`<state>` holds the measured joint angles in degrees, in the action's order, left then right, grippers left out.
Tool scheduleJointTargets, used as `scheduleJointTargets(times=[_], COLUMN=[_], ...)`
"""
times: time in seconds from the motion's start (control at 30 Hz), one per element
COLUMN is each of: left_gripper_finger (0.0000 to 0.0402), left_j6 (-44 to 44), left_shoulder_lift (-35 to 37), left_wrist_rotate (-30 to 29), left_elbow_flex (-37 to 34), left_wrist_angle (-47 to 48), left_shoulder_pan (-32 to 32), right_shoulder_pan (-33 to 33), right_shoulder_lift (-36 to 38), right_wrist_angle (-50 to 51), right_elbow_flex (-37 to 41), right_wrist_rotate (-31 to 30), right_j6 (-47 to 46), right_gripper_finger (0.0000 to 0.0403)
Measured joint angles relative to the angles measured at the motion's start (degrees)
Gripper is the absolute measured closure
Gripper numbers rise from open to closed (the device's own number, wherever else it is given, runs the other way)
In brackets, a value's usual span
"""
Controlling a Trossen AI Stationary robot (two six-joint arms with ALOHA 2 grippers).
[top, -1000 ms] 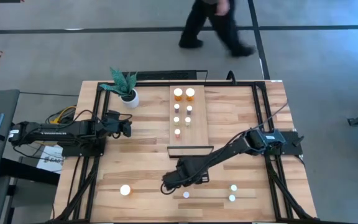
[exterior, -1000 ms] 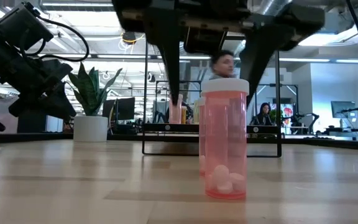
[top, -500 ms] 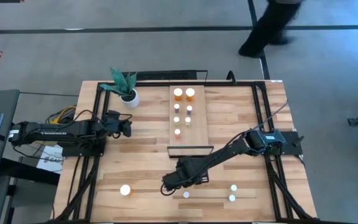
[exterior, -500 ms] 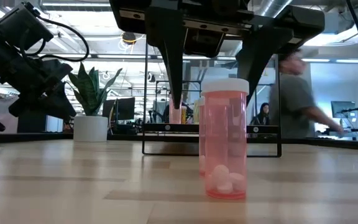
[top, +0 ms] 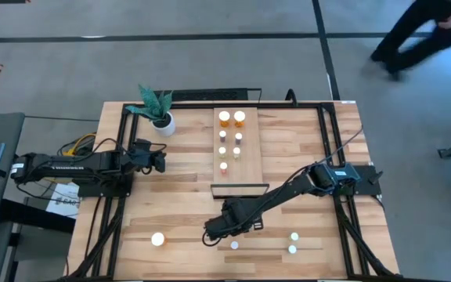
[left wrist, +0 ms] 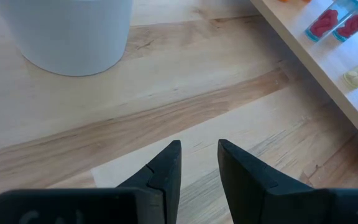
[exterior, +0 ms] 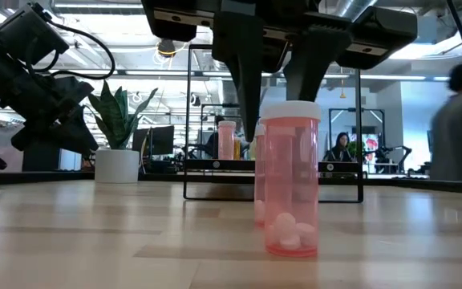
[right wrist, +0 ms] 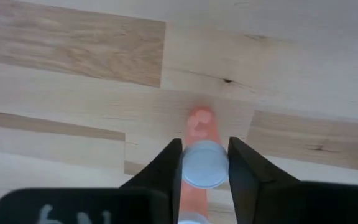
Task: Pick and place medicine bottles onto shelf by color
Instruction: Put the top pink pill bottle on the shelf aligned with the other pink pill bottle
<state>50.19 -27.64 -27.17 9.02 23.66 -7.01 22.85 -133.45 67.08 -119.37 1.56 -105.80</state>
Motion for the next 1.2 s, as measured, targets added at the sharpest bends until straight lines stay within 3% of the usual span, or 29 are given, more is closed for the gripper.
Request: scheduleJointTargets(times=[0.1,0.37,0.7,1.2], left_gripper_finger=[0.031,0.031,0.031,0.031], left_j6=[0.0,0.0,0.0,0.0], left_shoulder_lift=[0.0,-0.02,0.0,0.0], left_wrist_rotate=[0.0,0.0,0.0,0.01], left_elbow_flex=[0.0,0.0,0.0,0.02], left_wrist_angle=[0.0,0.0,0.0,-0.01], left_shoulder_pan=[0.01,0.01,0.01,0.0], right_shoulder_pan=[0.0,0.0,0.0,0.0], right_shoulder_lift=[0.0,0.0,-0.01,1.64], right_wrist_angle=[-0.03,0.6,0.94,4.91], right_elbow_flex=[0.0,0.0,0.0,0.0], right_wrist_rotate=[0.0,-0.02,-0.02,-0.14], right_j6=[-0.02,-0.24,-0.24,-0.83], right_gripper_finger=[0.0298,0.0248,0.0287,0.0279])
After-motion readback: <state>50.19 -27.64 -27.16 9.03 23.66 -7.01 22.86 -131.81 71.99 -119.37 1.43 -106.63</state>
